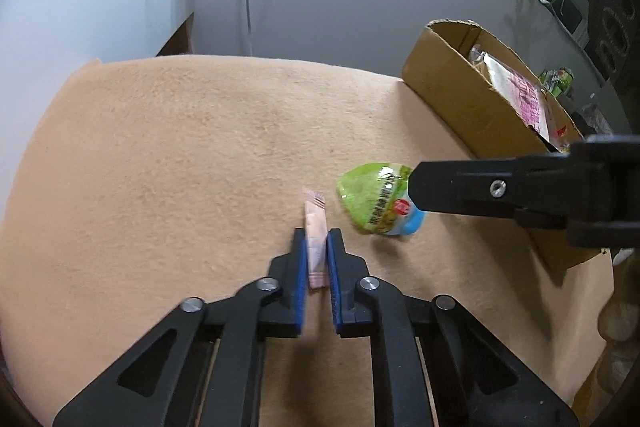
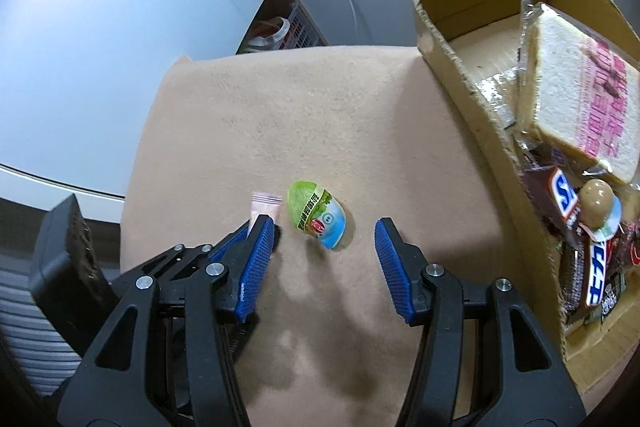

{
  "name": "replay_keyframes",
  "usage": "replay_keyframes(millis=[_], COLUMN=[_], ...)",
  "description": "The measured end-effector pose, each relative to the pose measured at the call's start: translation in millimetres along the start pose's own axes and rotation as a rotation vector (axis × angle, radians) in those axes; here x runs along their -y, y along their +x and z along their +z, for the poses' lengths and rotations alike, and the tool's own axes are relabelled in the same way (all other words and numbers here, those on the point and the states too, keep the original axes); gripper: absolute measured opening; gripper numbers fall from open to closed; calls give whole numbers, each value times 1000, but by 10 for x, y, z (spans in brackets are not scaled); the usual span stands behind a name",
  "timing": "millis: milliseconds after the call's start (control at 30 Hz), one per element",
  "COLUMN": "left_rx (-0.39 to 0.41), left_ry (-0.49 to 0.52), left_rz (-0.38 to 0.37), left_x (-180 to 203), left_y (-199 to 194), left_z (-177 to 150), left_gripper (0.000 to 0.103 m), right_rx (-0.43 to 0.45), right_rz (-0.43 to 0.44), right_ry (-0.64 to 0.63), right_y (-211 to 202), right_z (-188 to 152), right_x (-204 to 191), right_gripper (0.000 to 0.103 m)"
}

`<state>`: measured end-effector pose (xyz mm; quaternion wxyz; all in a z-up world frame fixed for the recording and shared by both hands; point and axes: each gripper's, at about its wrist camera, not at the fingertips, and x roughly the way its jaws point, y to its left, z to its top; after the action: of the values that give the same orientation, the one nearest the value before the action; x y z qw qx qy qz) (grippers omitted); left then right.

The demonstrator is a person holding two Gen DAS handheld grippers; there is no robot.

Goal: Organize snacks
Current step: 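Grasp the pink stick candy with the left gripper while the right grasps the green egg candy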

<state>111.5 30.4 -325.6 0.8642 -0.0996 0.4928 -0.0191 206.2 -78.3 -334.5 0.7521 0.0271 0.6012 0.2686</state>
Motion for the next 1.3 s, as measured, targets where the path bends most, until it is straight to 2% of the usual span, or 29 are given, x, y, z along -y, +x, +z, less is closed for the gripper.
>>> replay_keyframes(millis=[267,333,400,533,900,1133,1300], left_rx=[-4,-5,-7,-10,-14,-16,7], left_ry=[-23,-29,-37,-45,-124,-121,-144], left_rz=[-9,-15,-22,-30,-64,-51,-59], left_x=[-173,-203,-228,-273,-443,-451,-471], left_y=[-15,-24,-19,-30,-133,-162,-272], left_z=[-37,-43,-47,-63,-79,-110,-72], left_gripper=[8,8,7,6,5,5,5], right_rx=[-13,-24,-31,-16,30,56,96], right_rz=[-74,-91,-115,-162,-151,-136,-119], right_ry=[-82,-113,-145,-202,-188,-178,-193], right_y=[237,304,358,363,144,3,-259], right_z=[72,79,74,77,0,-45,-124], right_x=[-145,-195,-245,-297,-253,-228,-243], right_gripper=[55,44,38,33,28,28,28])
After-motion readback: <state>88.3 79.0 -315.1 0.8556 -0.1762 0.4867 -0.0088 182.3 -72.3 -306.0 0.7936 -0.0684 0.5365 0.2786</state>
